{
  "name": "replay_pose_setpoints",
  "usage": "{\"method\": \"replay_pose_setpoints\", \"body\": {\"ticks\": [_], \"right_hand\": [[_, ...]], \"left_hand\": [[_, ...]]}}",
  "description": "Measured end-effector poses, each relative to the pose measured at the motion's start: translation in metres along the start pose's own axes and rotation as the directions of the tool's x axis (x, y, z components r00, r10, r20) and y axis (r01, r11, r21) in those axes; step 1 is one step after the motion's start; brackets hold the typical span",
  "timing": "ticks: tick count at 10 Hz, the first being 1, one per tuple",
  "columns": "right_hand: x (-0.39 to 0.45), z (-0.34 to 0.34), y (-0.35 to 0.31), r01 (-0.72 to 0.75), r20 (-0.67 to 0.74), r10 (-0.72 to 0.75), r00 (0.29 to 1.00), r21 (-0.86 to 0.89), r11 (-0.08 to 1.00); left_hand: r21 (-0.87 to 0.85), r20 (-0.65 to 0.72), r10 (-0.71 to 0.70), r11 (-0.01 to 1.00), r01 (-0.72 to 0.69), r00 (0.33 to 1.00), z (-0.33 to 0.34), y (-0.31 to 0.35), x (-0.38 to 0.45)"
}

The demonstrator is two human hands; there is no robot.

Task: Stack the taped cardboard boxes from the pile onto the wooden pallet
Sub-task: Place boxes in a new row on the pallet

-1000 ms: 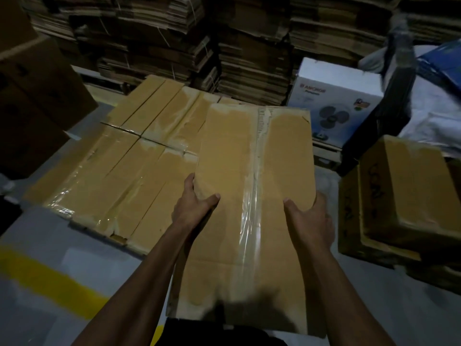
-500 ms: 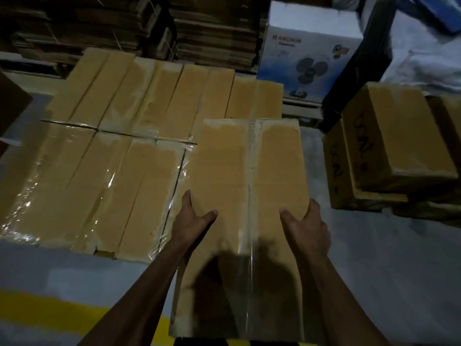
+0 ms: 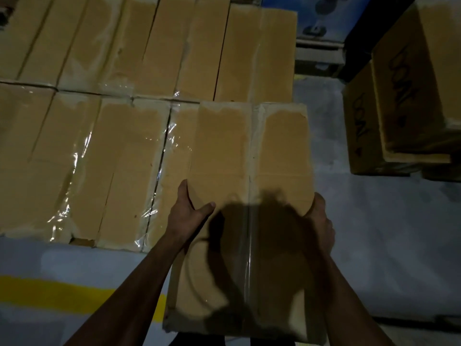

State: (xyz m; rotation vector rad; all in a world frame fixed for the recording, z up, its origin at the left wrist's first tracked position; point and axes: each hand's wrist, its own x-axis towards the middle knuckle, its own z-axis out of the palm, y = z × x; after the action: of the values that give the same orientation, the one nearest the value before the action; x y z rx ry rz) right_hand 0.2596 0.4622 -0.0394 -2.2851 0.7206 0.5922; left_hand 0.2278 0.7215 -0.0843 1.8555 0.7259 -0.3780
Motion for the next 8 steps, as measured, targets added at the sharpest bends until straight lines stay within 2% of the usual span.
{"method": "replay_pose_setpoints", "body": {"ticks": [1,2,3,4,5,6,7,8], "right_hand": [[0.02,0.021,0.018,0.0,-0.026,0.0,1.0,0.005,1.0],[0.04,0.039,0.036,0.079,-0.08,-0.075,0.994,0.043,0.996],[0.059,0.056,0.034,0.031,-0.073,-0.027,0.997,0.05,0.998],[0.087,0.082,0.055,0.128,-0.14,-0.116,0.983,0.076,0.989],[0.104,0.094,0.066,0.139,-0.175,-0.125,0.977,0.069,0.988],[0.111,0.095,0.049,-0.05,-0.068,0.055,0.996,0.085,0.995],[0.117,0.108,0.06,0.061,-0.118,-0.051,0.992,0.086,0.994],[0.127,0.12,0.068,0.018,-0.118,-0.007,0.993,0.089,0.996]], "left_hand": [[0.017,-0.003,0.013,1.0,-0.013,1.0,0.007,-0.01,0.017],[0.017,-0.001,0.031,0.999,-0.031,1.0,0.016,-0.024,0.037],[0.003,-0.002,0.063,0.998,-0.063,0.998,0.023,-0.037,0.056],[-0.013,-0.001,0.102,0.995,-0.103,0.995,0.031,-0.049,0.076],[-0.028,0.003,0.126,0.992,-0.126,0.992,0.038,-0.059,0.09],[-0.009,0.007,0.136,0.991,-0.136,0.991,0.045,-0.07,0.099],[0.077,-0.009,0.16,0.984,-0.159,0.987,0.051,-0.083,0.111],[0.226,-0.022,0.151,0.964,-0.142,0.988,0.058,-0.088,0.12]]}}
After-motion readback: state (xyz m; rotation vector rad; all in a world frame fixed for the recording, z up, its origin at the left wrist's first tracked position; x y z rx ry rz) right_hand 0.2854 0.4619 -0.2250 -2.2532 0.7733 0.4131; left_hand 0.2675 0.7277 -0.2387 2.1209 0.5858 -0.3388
